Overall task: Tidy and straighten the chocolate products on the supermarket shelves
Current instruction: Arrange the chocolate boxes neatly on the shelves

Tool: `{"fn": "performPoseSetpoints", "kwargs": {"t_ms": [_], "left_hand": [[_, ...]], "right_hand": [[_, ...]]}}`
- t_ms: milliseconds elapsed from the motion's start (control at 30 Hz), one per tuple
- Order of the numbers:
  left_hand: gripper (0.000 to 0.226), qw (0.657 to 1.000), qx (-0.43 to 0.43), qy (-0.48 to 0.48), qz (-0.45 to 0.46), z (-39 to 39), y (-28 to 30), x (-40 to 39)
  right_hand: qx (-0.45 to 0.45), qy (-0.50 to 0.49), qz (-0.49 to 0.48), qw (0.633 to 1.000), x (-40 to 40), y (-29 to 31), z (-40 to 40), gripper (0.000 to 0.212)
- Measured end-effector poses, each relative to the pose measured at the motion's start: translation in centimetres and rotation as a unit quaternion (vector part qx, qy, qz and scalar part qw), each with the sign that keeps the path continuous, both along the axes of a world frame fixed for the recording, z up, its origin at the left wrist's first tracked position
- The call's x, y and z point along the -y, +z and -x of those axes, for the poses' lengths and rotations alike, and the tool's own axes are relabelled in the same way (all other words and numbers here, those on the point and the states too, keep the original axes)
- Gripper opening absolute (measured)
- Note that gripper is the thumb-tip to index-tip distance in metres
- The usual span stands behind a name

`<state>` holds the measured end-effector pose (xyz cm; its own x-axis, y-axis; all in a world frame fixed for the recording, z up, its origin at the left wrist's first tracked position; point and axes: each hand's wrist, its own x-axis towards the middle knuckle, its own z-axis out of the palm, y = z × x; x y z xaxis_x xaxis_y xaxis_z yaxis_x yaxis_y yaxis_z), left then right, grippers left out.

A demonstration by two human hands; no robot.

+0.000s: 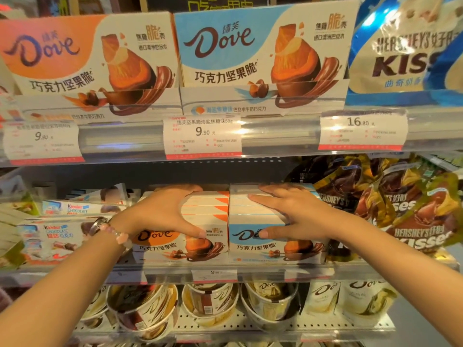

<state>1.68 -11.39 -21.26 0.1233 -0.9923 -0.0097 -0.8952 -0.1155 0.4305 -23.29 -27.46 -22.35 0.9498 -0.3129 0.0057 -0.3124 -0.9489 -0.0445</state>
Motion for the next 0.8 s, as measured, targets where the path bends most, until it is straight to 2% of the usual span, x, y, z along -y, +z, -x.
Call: {"fn": "performPoseSetpoints", "kwargs": {"t_ms": [233, 533, 667, 800], "left_hand": [[0.064, 1.0, -0.004, -0.001, 0.004, -0.14, -0.25, 0.13], [0.064, 0.999, 0.023, -0.024, -0.026, 0.17, 0.17, 0.67], [0.054, 0.998, 0.043, -0.037, -0.01, 0.19, 0.16, 0.64], [0.061, 0.999, 0.047, -0.025, 0.007, 0.04, -0.02, 0.49]], "right_hand": [[0.037, 0.013, -0.017, 0.999, 0.22, -0.05, -0.12, 0.081], [0.096, -0.012, -0.102, 0.99, -0.42, 0.24, -0.84, 0.075], [0.107, -0.023, -0.1, 0.989, -0.55, 0.02, -0.88, 0.077], [0.108, -0.017, -0.076, 0.991, -0.73, 0.06, -0.71, 0.079]]}}
